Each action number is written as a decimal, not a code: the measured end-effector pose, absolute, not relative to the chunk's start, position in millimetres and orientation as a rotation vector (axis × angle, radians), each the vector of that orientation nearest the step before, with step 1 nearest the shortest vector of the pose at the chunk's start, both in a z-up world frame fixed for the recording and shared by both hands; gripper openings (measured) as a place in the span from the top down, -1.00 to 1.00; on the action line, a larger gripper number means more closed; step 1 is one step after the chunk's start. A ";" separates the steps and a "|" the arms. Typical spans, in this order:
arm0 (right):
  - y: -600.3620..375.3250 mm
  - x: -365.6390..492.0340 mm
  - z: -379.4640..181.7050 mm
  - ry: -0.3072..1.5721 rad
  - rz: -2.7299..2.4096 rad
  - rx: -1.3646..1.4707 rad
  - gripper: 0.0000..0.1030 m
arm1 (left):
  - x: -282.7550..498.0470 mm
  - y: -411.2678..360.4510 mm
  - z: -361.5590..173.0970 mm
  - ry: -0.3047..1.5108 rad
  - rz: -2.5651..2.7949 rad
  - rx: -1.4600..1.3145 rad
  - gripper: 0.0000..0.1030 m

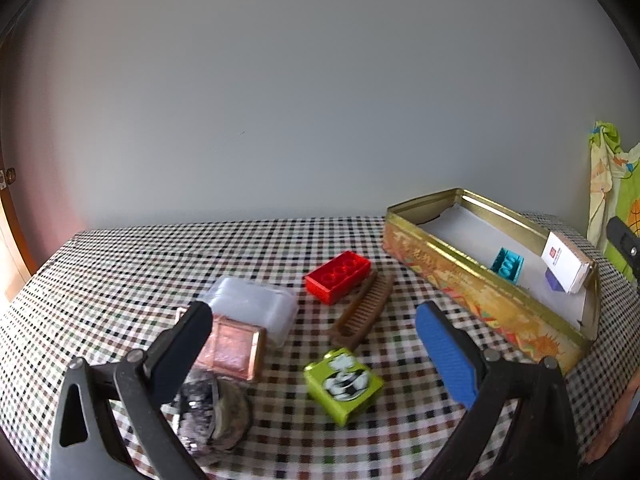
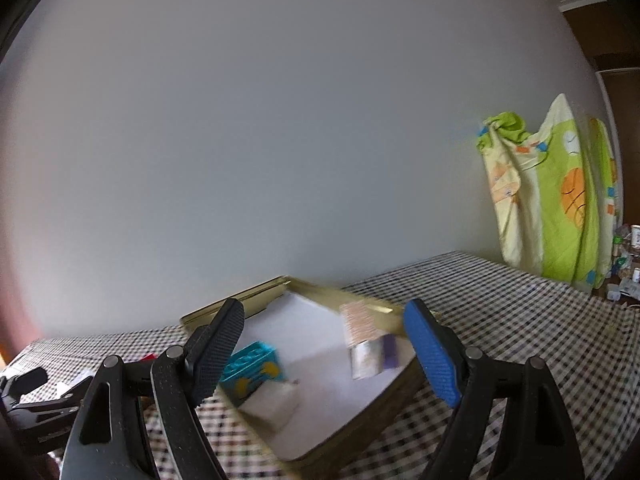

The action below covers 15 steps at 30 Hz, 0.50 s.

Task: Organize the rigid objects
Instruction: 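Withdraw both open tools from the tin back over the table, then close the left tool on the dark crystal cluster while the right tool grasps the green soccer block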

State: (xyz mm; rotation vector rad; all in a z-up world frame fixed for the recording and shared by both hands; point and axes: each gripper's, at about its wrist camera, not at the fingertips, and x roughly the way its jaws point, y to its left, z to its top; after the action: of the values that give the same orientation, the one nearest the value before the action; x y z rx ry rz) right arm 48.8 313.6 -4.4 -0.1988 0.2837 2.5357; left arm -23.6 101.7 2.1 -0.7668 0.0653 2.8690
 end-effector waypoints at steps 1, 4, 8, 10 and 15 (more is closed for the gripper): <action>309.0 45.9 -5.3 0.288 2.549 -0.213 -0.63 | -24.4 95.9 1.1 0.065 2.864 -0.782 -0.99; 297.1 38.4 -8.6 0.301 2.572 -0.256 -0.63 | -26.6 82.4 -1.8 0.047 2.848 -0.829 -0.99; 280.7 28.8 -11.8 0.336 2.607 -0.305 -0.63 | -29.0 62.6 -6.3 0.018 2.827 -0.899 -0.99; 272.6 25.0 -12.9 0.337 2.620 -0.325 -0.63 | -30.2 53.4 -8.9 0.014 2.816 -0.933 -0.99; 249.2 16.6 -16.4 0.342 2.668 -0.373 -0.63 | -37.4 34.7 -20.7 0.011 2.762 -1.057 -0.99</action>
State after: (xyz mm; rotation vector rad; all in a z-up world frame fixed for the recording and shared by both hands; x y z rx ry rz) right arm 16.6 249.2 -16.4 -0.3727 0.3422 2.6679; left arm -37.4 34.7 -20.7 -1.0572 0.0113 2.7622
